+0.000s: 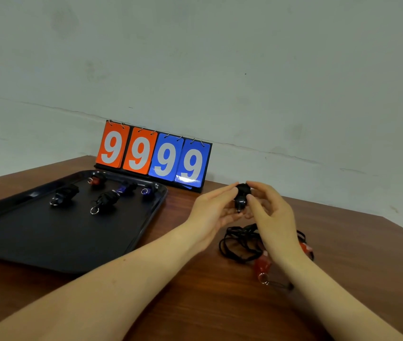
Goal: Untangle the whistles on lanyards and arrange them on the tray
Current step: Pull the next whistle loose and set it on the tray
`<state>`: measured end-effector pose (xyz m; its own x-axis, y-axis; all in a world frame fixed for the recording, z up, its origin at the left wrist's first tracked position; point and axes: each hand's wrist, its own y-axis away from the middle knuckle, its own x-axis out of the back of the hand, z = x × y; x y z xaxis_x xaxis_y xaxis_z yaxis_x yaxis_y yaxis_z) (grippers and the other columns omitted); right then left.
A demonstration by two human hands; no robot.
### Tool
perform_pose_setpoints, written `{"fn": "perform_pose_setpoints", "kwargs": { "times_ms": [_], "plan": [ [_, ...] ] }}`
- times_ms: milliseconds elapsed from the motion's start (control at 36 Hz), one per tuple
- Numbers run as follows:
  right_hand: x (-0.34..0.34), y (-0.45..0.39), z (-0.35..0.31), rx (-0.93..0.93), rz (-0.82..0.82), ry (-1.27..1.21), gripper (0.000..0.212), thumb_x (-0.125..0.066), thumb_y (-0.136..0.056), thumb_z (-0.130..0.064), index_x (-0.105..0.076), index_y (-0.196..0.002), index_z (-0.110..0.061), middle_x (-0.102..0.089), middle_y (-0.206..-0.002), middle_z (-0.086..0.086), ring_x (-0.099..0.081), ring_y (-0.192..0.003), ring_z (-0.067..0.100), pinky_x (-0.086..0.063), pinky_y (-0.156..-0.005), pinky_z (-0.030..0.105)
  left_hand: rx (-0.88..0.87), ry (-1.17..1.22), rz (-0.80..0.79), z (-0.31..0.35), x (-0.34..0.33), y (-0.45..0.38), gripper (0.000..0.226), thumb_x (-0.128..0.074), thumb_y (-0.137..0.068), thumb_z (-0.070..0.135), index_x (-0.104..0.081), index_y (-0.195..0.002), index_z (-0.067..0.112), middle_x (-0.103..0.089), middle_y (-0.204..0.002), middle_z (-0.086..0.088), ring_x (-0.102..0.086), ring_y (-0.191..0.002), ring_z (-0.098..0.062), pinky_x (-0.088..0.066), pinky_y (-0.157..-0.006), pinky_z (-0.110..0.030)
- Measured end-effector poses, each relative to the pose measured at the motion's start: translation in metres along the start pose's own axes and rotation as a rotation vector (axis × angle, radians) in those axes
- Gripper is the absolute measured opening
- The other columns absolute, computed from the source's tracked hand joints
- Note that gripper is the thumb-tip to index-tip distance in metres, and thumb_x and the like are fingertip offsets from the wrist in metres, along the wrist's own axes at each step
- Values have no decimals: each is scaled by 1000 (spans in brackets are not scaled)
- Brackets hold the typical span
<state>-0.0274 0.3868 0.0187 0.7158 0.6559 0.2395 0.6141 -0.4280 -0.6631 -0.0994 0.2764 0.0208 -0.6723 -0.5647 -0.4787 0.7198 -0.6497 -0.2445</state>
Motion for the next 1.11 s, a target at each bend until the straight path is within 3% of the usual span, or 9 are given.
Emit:
{"fn": "perform_pose_setpoints", "kwargs": {
  "times_ms": [111,278,444,556,639,778,917,1111],
  "plan": [
    [0,-1,-1,-27,-30,-18,25,-55,-95,-13,-62,-112,-30,-66,-102,-6,-64,-88,9,-51,-69,12,-7,-7,26,0,2,0,24,-58,-94,12,-65,-117,8,-69,-111,-19,-68,-95,-25,-58,-77,-28],
    [3,0,-4,-1,-24,-18,21,-58,-93,-10,-66,-100,-27,-68,-93,-6,-64,-77,3,-50,-66,12,-5,-41,41,-1,6,-2,21,-60,-93,10,-64,-111,1,-68,-109,-21,-69,-94,-28,-59,-77,-29],
    [2,0,-8,16,-24,-23,16,-57,-94,-13,-64,-93,-27,-68,-89,-7,-63,-71,0,-48,-62,11,-4,-125,31,-1,8,-4,19,-62,-92,10,-64,-109,3,-69,-105,-18,-71,-85,-20,-58,-70,-25],
    [-1,1,-6,-18,-42,-61,12,-60,-92,-18,-61,-98,-29,-67,-95,-7,-65,-82,1,-52,-69,14,-28,-141,57,-2,8,-5,19,-62,-92,11,-64,-110,5,-69,-106,-16,-72,-85,-20,-57,-70,-24],
    [-3,2,-2,-19,-49,-56,23,-64,-89,-18,-55,-102,-36,-66,-101,-9,-65,-88,-1,-55,-77,21,-45,-141,49,-1,6,-6,21,-59,-94,13,-63,-113,6,-69,-108,-16,-72,-87,-21,-57,-71,-25],
    [-4,0,1,-26,-44,-45,28,-64,-89,-19,-54,-106,-40,-66,-105,-10,-65,-92,1,-56,-83,28,10,-87,63,-1,7,-8,26,-52,-98,25,-62,-116,10,-71,-97,-19,-73,-83,-25,-59,-74,-31],
    [-2,-1,7,-94,-26,-70,27,-62,-91,-17,-58,-109,-36,-67,-103,-7,-66,-92,7,-56,-81,29,50,-240,55,-1,9,-10,32,-42,-102,34,-62,-112,13,-72,-98,-15,-72,-87,-27,-59,-77,-33],
    [1,-3,9,-142,-30,-114,28,-59,-91,-13,-62,-111,-32,-65,-106,-6,-65,-93,10,-52,-66,15,24,-553,144,-5,11,-16,29,-38,-102,36,-60,-113,20,-61,-110,-12,-63,-90,-22,-57,-71,-33]
  ]
}}
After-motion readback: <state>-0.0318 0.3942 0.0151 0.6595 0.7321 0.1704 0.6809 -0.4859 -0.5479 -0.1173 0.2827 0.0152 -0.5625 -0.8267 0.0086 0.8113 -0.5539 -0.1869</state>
